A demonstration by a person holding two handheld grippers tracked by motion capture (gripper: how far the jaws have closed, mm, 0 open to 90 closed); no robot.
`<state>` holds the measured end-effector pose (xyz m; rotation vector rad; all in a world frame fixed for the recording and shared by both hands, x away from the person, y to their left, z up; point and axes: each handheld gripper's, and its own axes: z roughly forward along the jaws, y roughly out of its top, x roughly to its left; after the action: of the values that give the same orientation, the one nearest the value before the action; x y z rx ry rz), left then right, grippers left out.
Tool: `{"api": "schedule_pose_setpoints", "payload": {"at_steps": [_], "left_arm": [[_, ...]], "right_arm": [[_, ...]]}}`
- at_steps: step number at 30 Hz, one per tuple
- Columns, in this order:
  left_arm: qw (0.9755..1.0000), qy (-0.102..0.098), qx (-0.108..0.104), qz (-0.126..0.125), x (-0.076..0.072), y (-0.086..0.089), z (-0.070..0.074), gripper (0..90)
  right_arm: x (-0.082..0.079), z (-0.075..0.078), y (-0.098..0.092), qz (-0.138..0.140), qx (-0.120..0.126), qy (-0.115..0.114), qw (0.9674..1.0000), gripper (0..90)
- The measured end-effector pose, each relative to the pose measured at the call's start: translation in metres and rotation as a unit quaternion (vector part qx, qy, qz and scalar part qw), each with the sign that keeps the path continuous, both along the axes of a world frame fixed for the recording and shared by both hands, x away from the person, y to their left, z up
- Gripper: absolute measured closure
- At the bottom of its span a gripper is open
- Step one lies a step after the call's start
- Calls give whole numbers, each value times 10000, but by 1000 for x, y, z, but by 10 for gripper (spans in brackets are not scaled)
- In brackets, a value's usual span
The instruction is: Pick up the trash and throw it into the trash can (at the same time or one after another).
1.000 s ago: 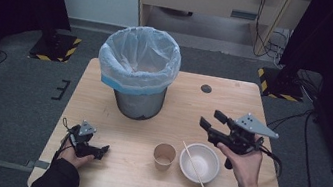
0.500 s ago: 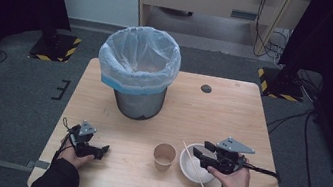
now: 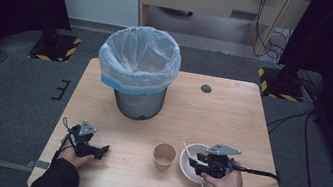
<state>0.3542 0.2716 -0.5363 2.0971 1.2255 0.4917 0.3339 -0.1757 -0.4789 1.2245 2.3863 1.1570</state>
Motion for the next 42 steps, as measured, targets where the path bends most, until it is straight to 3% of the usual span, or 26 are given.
{"api": "schedule_pose_setpoints", "payload": {"at_steps": [11,16,22,27,34,35,37,39,42], "left_arm": [[10000,0,1,0,0,0,0,0],[10000,0,0,0,0,0,0,0],[10000,0,0,-2,0,0,0,0],[10000,0,1,-3,0,0,0,0],[10000,2,1,-13,0,0,0,0],[10000,-1,3,-11,0,0,0,0],[10000,-2,2,-11,0,0,0,0],[10000,-2,1,-12,0,0,0,0],[10000,-2,0,-12,0,0,0,0]], "right_arm": [[-1,-4,2,-34,-216,463,9987,770],[1,-9,0,-138,-169,694,9973,813],[3,-8,-6,-202,-141,689,9973,856],[4,-4,-9,-233,-25,599,9979,857],[5,9,-15,-258,300,304,9988,857],[6,14,-18,-270,518,176,9981,856],[7,17,-20,-303,599,104,9977,857],[9,25,-27,-354,859,-167,9955,856],[9,30,-30,-361,1062,-361,9930,857]]}}
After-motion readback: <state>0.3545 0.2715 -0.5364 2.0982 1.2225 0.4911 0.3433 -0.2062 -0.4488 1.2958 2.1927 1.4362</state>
